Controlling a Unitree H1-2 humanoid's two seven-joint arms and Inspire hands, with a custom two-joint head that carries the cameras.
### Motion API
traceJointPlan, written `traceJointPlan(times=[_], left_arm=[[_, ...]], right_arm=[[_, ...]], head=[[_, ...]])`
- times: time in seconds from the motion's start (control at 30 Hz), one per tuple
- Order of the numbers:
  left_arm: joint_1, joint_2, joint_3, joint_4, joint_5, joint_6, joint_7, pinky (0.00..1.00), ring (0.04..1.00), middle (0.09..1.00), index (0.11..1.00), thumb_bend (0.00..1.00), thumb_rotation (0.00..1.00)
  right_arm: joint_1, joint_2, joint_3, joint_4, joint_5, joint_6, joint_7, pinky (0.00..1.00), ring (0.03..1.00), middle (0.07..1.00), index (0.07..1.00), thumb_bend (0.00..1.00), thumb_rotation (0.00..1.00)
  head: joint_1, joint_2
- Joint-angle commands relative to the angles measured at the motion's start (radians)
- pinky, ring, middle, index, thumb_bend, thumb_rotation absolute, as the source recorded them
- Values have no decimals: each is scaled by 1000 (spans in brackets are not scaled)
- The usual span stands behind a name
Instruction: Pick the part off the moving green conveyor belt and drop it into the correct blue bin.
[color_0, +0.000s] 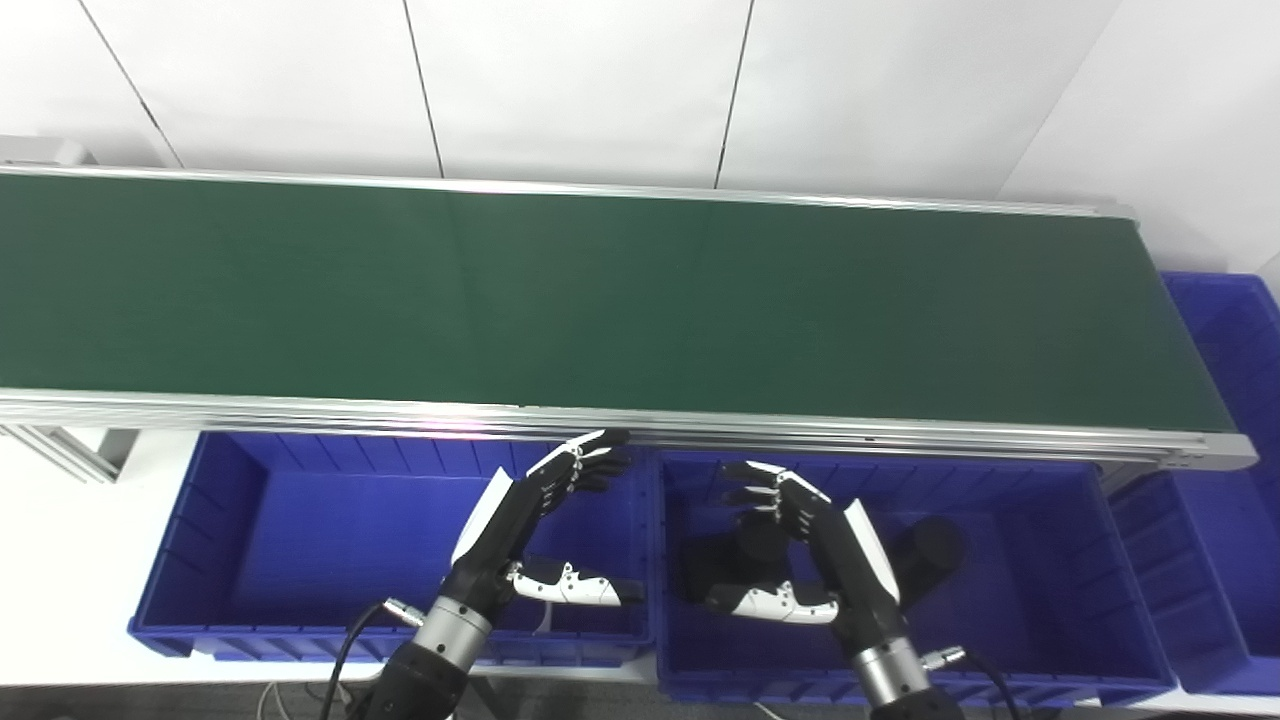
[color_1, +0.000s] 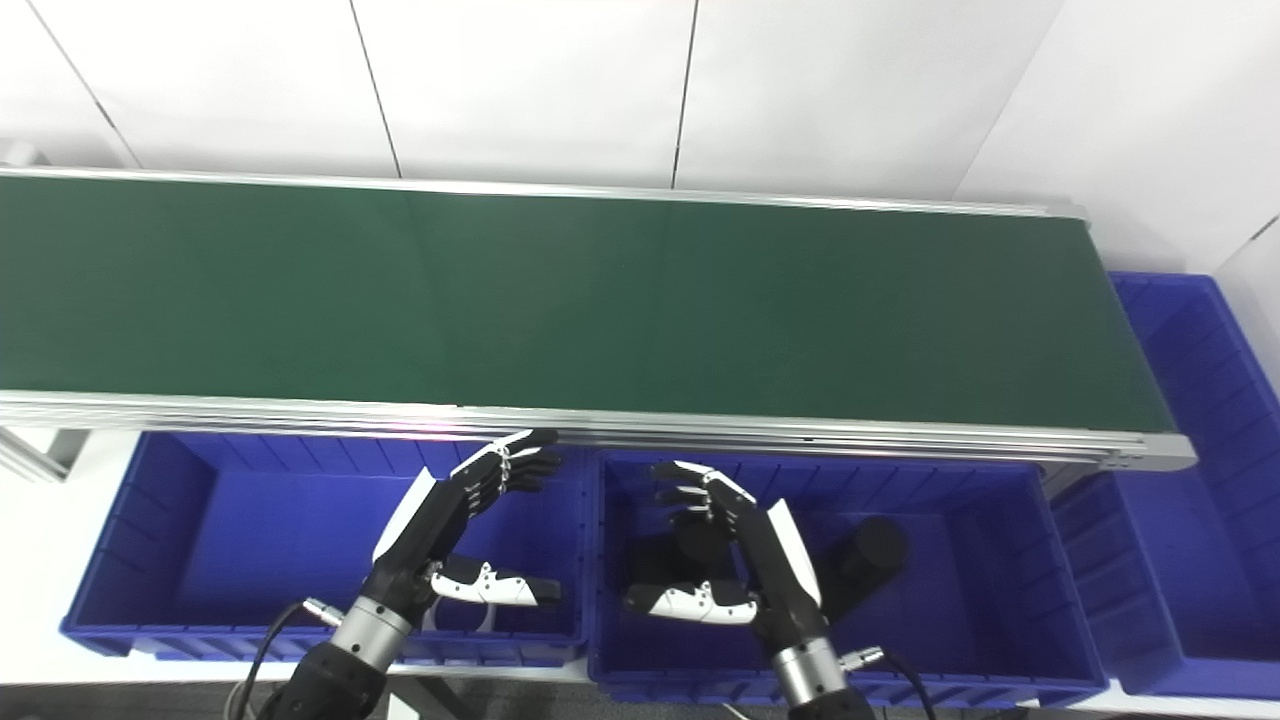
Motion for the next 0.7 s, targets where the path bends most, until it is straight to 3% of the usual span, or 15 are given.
traceJointPlan(times=[0.0,0.4,0.57,0.67], left_arm=[[-8,3,-3,-11,-14,-32,8,754,784,787,825,921,212],[-9,17,-18,5,-29,-33,16,760,788,789,820,918,188],[-5,23,-29,19,-22,-33,29,751,779,793,820,920,183],[-3,27,-37,28,-20,-33,40,751,780,799,824,923,186]], right_arm=[[-22,9,8,-7,3,-62,-19,630,716,807,756,946,305],[-53,8,30,-2,38,-62,-27,659,740,824,776,894,219],[-56,6,40,-5,34,-62,-31,654,738,829,779,906,220],[-56,0,46,-4,18,-62,-41,651,743,833,782,913,234]], head=[[-3,-3],[-10,-20],[-4,-72],[-4,-79]])
